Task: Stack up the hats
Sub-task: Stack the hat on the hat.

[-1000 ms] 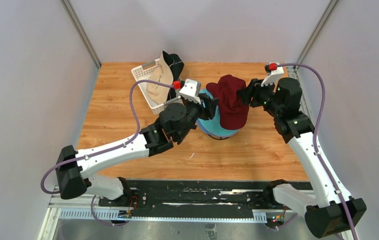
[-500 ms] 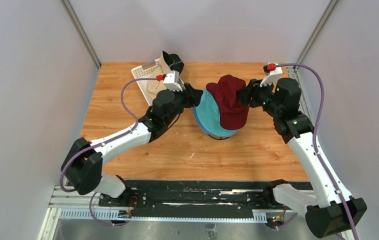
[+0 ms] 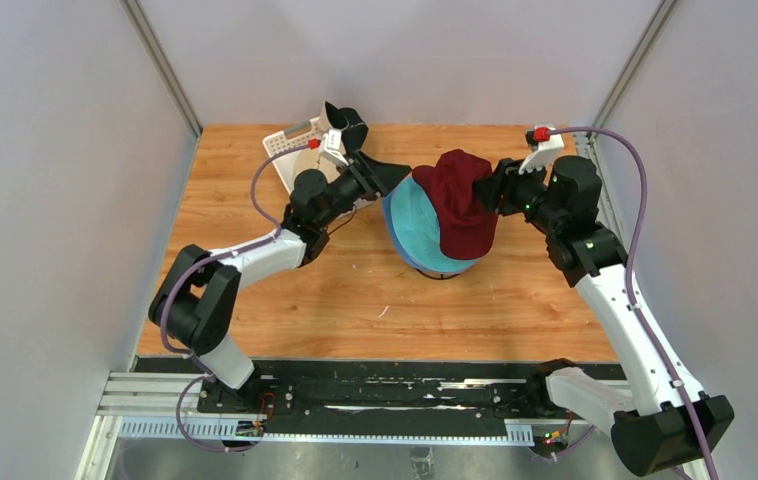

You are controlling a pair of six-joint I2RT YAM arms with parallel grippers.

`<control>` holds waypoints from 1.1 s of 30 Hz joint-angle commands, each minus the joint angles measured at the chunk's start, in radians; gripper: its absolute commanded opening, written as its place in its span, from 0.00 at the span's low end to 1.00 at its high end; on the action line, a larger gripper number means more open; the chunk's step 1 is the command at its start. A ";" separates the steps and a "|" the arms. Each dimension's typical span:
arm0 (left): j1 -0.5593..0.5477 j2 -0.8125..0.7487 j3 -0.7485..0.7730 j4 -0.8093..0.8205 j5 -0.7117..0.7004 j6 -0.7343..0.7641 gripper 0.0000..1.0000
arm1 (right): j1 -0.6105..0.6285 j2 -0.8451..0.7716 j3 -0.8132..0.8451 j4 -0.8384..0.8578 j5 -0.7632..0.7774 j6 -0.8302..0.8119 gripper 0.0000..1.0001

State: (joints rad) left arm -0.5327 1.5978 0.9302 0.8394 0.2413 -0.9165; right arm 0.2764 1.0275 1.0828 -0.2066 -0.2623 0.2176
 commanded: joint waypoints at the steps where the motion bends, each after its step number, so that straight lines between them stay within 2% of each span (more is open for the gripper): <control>1: 0.011 0.061 0.006 0.163 0.133 -0.141 0.65 | 0.022 -0.005 -0.004 0.021 -0.001 -0.017 0.45; 5: 0.014 0.112 0.008 0.232 0.162 -0.204 0.65 | 0.024 -0.002 -0.003 0.021 0.000 -0.019 0.45; 33: 0.022 0.286 0.088 0.296 0.176 -0.269 0.66 | 0.032 0.000 -0.006 0.026 0.000 -0.021 0.45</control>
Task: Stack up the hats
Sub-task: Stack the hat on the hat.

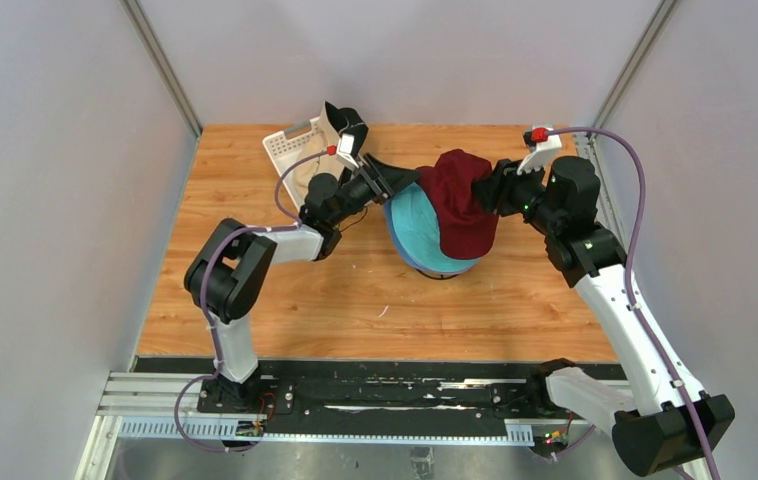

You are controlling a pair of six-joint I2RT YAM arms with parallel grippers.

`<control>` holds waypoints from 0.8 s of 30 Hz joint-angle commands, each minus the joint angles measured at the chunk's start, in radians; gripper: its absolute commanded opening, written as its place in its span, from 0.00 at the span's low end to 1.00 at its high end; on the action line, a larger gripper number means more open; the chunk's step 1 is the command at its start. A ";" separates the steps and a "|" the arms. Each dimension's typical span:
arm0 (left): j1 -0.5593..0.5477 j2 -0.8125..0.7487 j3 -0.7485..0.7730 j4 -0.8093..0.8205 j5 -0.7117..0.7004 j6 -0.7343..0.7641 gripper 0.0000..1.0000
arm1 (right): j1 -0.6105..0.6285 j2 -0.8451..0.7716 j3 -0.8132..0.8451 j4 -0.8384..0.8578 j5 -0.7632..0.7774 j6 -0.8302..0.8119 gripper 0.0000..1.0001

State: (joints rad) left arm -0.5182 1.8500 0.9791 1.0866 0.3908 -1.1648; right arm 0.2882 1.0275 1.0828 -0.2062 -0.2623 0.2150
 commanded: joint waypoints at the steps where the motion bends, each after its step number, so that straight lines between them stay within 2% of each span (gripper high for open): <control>1: 0.007 0.038 0.043 0.052 0.028 -0.023 0.65 | 0.021 0.001 -0.007 0.027 0.001 -0.019 0.45; 7: 0.009 0.051 0.044 0.085 0.037 -0.048 0.66 | 0.021 0.008 -0.007 0.028 0.000 -0.019 0.45; 15: 0.015 0.130 0.051 0.312 0.061 -0.244 0.66 | 0.022 0.010 -0.008 0.028 0.006 -0.020 0.45; 24: 0.023 0.137 0.029 0.450 0.073 -0.347 0.66 | 0.022 0.025 -0.004 0.027 0.014 -0.021 0.45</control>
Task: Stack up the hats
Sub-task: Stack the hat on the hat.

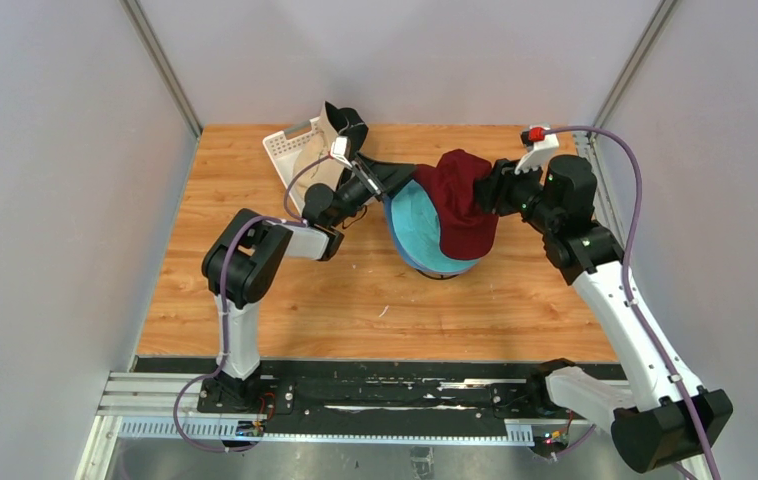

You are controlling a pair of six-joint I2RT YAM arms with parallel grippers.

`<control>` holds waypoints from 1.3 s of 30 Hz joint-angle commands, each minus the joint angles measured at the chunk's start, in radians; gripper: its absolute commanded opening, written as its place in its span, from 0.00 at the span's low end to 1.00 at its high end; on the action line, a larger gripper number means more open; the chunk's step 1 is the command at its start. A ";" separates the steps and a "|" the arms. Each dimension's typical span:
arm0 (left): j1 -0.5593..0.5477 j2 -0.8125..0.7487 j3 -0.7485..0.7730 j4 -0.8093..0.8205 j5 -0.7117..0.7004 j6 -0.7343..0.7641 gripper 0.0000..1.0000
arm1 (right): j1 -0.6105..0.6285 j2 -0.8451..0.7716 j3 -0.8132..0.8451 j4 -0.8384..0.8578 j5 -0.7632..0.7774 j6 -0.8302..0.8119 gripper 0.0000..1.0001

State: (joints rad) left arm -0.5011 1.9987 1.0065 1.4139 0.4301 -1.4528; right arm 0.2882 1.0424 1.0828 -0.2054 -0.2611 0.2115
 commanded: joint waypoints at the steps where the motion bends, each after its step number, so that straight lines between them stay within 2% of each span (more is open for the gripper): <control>1: 0.006 -0.019 -0.002 0.122 0.038 -0.060 0.66 | 0.023 0.012 -0.003 0.027 0.014 -0.017 0.45; 19: 0.022 -0.103 -0.001 0.135 0.077 -0.127 0.67 | 0.058 0.070 0.020 0.037 0.075 -0.028 0.44; 39: 0.026 -0.113 0.103 0.135 0.103 -0.252 0.67 | 0.075 0.138 0.102 0.031 0.137 -0.032 0.44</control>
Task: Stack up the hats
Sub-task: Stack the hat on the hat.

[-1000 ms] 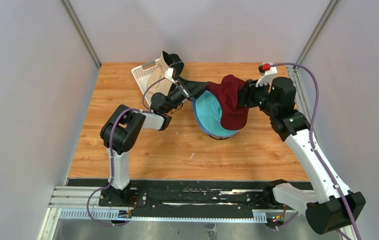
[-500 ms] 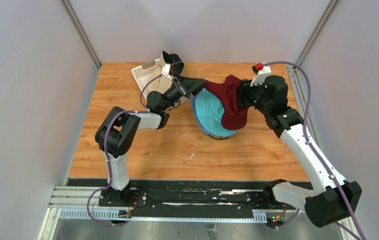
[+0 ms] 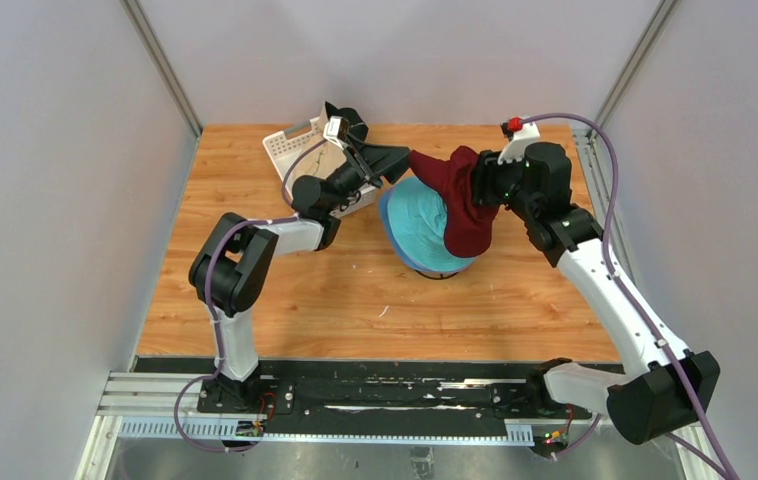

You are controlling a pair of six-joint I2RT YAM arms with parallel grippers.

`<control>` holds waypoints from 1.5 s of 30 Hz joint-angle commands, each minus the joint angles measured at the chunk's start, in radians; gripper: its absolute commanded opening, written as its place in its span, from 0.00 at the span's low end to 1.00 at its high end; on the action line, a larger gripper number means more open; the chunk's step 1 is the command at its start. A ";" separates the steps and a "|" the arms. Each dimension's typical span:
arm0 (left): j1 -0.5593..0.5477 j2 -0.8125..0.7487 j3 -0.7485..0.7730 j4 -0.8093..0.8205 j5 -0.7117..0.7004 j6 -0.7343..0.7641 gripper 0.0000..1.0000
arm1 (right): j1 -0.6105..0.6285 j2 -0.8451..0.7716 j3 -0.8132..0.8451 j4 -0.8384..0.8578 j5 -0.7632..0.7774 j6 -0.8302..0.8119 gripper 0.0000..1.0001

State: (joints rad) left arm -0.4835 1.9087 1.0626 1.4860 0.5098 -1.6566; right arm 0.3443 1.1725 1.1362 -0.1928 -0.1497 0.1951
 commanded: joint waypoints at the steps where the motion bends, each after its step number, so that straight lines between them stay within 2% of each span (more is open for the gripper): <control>1: 0.008 -0.025 0.052 0.063 0.024 -0.057 0.67 | 0.019 0.009 0.052 0.018 0.031 -0.017 0.44; 34: 0.038 -0.110 0.036 0.063 0.054 -0.251 0.66 | 0.030 0.083 0.111 0.001 0.047 -0.023 0.43; 45: 0.082 -0.148 -0.070 0.060 0.088 -0.231 0.66 | 0.050 0.101 0.116 0.002 0.065 -0.035 0.43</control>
State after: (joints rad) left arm -0.4191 1.8111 1.0100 1.4876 0.5625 -1.8923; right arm 0.3721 1.2648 1.2182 -0.1989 -0.1078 0.1822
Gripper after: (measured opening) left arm 0.662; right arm 0.437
